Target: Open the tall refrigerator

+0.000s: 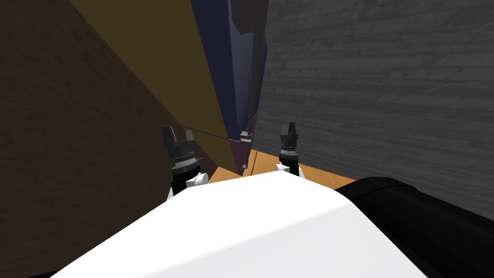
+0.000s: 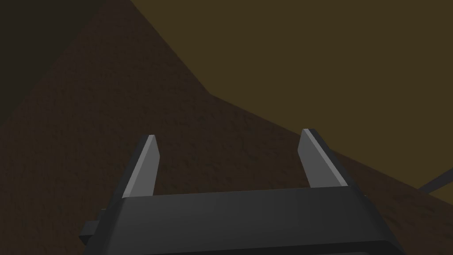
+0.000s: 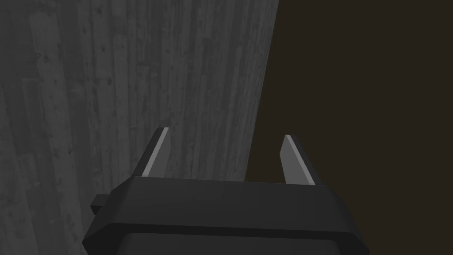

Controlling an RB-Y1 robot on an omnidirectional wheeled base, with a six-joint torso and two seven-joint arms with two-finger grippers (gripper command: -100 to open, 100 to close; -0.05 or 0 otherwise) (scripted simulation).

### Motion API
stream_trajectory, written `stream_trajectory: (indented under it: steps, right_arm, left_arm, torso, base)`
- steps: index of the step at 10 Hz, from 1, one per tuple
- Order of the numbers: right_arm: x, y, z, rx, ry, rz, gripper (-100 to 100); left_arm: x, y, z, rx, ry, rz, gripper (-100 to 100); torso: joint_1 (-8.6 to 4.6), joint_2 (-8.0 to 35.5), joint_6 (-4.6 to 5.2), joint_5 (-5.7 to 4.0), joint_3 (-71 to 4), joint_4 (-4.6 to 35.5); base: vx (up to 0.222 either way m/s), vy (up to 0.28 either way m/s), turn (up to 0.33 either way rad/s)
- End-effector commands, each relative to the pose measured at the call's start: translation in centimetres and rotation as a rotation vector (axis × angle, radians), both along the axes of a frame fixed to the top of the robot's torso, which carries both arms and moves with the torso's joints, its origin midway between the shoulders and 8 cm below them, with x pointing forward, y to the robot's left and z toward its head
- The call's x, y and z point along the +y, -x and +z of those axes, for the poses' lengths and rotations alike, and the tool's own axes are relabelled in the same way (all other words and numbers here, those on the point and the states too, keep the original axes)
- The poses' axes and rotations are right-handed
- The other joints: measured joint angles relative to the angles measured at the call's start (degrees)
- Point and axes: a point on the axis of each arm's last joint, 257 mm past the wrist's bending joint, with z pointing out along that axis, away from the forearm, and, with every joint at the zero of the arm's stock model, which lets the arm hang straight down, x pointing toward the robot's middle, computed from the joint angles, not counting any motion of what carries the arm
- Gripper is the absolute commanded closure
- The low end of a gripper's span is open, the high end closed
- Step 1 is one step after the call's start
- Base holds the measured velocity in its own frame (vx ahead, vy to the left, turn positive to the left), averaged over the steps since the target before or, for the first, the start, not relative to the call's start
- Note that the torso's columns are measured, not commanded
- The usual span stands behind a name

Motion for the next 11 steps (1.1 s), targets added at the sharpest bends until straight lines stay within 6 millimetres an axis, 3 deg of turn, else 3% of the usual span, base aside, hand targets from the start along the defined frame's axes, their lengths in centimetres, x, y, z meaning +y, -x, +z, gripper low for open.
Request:
stream_trajectory:
  steps: [1, 9, 10, 11]
  right_arm:
    - [0.00, 0.00, 0.00, 0.000, 0.000, 0.000, 0]
    - [0.00, 0.01, 0.01, 0.000, 0.000, 0.000, 0]
    - [0.00, 0.01, 0.02, 0.000, 0.000, 0.000, 0]
    - [0.00, 0.00, 0.00, 0.000, 0.000, 0.000, 0]
  left_arm:
    - [0.00, 0.00, 0.00, 0.000, 0.000, 0.000, 0]
    - [0.00, 0.01, 0.02, 0.000, 0.000, 0.000, 0]
    - [-0.37, -0.14, -0.04, 0.010, -0.029, -0.017, -100]
    - [-0.63, -0.28, -0.08, 0.019, -0.048, -0.029, -100]
  torso:
    - [0.00, 2.32, 0.00, 0.00, -4.67, 2.35]
    - [0.00, 35.39, 0.00, 0.00, -70.73, 35.37]
    - [0.00, 39.62, 0.00, 0.00, -79.19, 39.60]
    - [0.00, 41.55, 0.00, 0.00, -83.13, 41.49]
  base:
    - [0.000, 0.000, 0.000]
    - [0.000, 0.000, 0.000]
    - [0.004, -0.005, -0.015]
    - [-0.002, -0.012, -0.025]
